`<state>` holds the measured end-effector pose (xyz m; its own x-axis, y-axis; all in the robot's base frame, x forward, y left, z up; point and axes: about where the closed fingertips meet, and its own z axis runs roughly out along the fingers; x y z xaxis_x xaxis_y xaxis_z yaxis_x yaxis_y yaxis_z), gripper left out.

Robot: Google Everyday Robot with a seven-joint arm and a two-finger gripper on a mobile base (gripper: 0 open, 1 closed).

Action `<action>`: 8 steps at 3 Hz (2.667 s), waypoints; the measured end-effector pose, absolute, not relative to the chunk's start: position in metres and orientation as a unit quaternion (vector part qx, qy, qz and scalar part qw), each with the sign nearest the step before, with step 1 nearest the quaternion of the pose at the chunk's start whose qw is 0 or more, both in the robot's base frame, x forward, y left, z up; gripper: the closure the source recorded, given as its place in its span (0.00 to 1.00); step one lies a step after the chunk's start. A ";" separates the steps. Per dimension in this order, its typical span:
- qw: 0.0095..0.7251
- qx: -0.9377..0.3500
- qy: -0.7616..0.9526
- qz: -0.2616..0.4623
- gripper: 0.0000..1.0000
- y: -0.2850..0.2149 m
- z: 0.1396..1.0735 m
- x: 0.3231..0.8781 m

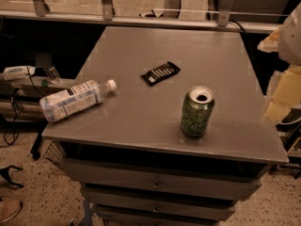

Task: Move green can near rxbar chocolate

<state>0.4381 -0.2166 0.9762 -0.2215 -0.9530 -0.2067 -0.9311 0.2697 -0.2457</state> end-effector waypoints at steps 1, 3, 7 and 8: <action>0.159 -0.603 0.781 -0.035 0.00 -0.217 0.976 0.438; 0.233 -0.592 0.768 0.074 0.00 -0.194 0.950 0.455; 0.283 -0.615 0.705 0.214 0.00 -0.127 0.920 0.452; 0.279 -0.616 0.702 0.224 0.00 -0.120 0.910 0.454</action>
Offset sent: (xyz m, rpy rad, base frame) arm 0.0142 0.0083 -0.0140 0.1662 0.0205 -0.0382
